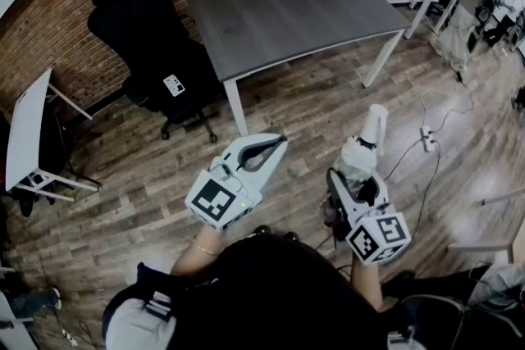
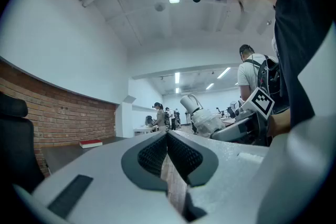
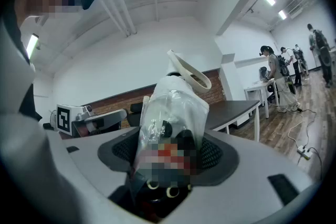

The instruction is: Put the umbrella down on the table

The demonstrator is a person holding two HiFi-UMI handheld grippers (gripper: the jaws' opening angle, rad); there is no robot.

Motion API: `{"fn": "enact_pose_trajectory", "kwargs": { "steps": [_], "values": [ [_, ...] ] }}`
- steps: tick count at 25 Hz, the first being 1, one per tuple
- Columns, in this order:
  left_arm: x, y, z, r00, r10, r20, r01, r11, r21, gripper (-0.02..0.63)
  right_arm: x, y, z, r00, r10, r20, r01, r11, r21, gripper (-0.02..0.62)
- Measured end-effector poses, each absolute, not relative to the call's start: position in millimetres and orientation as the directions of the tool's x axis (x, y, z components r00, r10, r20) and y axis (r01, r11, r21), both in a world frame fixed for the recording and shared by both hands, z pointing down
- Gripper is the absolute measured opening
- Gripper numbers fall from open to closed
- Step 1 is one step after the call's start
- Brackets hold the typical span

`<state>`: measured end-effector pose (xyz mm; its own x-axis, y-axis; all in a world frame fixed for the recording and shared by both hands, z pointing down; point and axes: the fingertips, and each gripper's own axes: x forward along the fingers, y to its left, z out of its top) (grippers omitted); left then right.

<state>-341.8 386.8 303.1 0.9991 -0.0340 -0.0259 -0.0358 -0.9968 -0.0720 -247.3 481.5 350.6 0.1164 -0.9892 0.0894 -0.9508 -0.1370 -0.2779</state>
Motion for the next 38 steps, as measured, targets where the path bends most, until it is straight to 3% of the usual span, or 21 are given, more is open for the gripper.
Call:
{"fn": "enact_pose_trajectory", "kwargs": {
  "steps": [14,38],
  "values": [
    [-345,390,300,0.998,-0.049,-0.032,-0.051,-0.997,-0.056,0.002,-246,489,348,0.090,-0.993,0.075,-0.940,-0.110,-0.323,0.290],
    [-350,405,309,0.982,-0.191,0.010,-0.190,-0.980,-0.065,0.002,-231,497,358,-0.011,-0.999,0.052,-0.925,-0.009,-0.381,0.291]
  ]
}}
